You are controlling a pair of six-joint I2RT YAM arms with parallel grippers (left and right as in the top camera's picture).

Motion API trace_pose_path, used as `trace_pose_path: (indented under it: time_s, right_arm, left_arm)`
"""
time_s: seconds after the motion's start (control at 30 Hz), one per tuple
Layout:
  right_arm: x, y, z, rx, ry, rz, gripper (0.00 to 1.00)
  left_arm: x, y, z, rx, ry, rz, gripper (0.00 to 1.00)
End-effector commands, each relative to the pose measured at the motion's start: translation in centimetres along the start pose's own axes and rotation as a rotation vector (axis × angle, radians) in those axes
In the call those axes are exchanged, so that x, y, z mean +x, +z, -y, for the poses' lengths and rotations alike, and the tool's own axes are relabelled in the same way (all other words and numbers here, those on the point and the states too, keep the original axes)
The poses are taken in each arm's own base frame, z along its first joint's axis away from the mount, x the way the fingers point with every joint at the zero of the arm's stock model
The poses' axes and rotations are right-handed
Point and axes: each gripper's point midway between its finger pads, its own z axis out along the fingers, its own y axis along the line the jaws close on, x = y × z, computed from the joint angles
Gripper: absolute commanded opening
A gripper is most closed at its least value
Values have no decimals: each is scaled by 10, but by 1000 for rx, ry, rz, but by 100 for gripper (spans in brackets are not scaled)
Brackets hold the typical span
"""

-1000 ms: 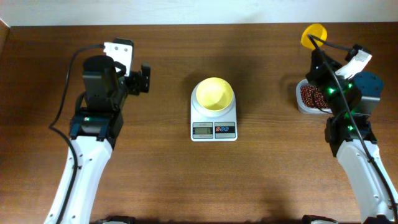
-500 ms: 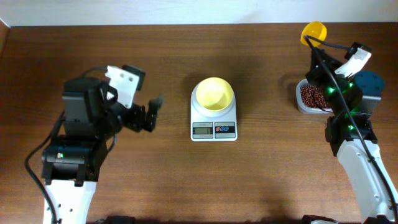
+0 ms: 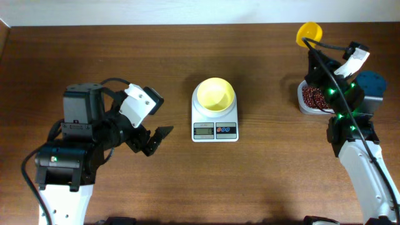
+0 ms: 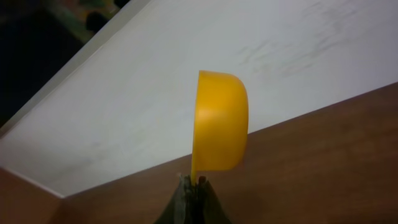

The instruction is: Scoop item into bowl and weigh 50g on scale

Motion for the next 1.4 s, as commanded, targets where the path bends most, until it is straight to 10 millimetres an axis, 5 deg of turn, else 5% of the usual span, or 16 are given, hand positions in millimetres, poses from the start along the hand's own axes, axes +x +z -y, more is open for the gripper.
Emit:
trace_pose_path:
  time_s: [0.0,0.27,0.47,0.8,1.37]
  right_arm:
    - [0,-4,-26,-132,-30,-45,4]
    - [8,-18,-68,-385,-85,-122,4]
    - [2,-23,-67,-410,-99,-116,4]
    - [3,-23,-68,-412,-99,-118,4]
    - [3,-23,-68,-412,-98,-118,4]
  left_arm:
    - [-6,-6,-11,-66,57,5,99]
    - [-8,-6,-12,-69,61,13,99]
    - [-14,-6,4,18,56,53,99]
    - [11,-3,21,106,139,-33,99]
    - [45,13,12,138,219,-198,99]
